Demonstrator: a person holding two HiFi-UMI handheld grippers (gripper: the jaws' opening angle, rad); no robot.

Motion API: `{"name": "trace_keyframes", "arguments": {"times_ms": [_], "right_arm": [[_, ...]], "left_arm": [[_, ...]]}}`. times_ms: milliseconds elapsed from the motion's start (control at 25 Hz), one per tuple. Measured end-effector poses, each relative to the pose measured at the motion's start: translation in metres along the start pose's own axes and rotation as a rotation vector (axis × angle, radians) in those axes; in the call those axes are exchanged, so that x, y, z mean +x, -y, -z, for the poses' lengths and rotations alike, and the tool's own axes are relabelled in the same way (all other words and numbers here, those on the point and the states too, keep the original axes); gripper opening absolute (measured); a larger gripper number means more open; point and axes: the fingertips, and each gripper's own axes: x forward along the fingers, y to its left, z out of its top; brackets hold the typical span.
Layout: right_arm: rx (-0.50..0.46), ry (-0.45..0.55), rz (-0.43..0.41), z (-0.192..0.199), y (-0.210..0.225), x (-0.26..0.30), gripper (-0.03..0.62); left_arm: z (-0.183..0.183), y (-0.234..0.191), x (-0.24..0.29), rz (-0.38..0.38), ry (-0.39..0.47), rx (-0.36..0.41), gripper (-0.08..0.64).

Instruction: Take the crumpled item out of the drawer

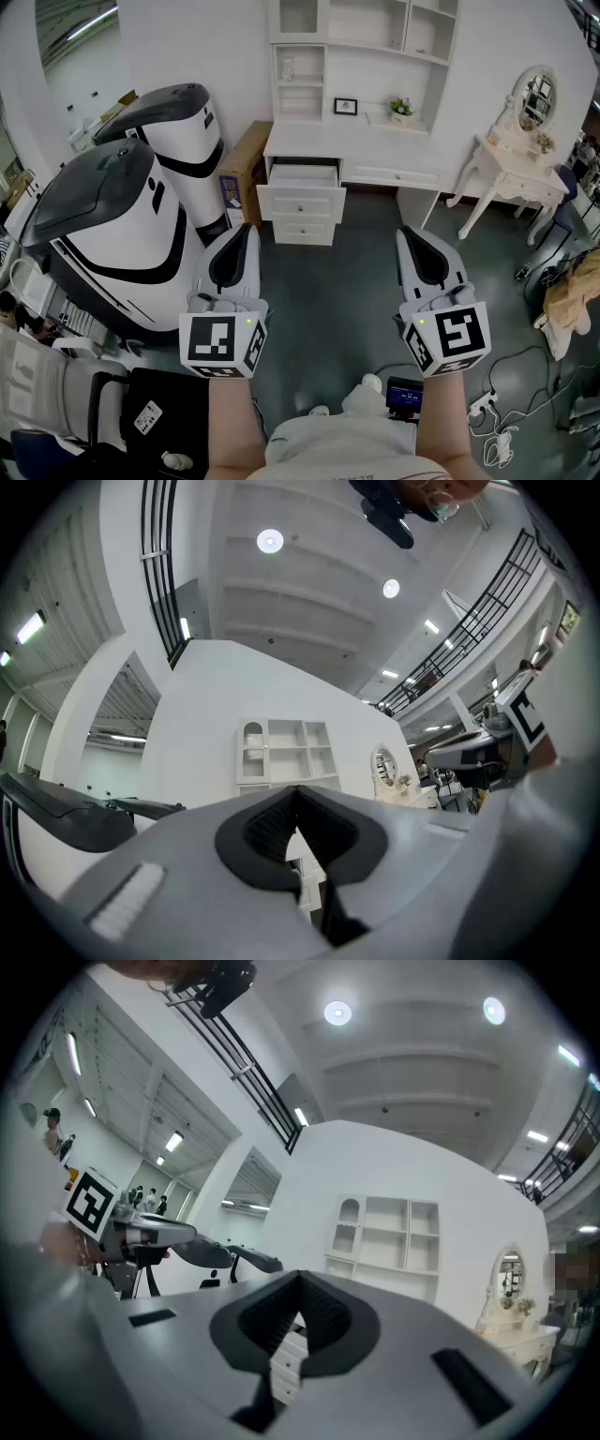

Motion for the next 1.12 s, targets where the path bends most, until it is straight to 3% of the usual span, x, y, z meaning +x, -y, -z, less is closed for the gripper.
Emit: {"name": "trace_keyframes", "arguments": {"times_ms": [560,1120], "right_arm": [[0.067,0.0,0.0,0.037,0.029,0.034,-0.005],[0.102,-0.006,-0.071,0.094,0.11,0.194,-0.005]], "left_arm": [[0.028,-0.011,0.035,-0.046,-0.024,-0.032,0.009],[0.083,-0.044,0.191,-0.086,-0.077,-0.005,0.009]]}}
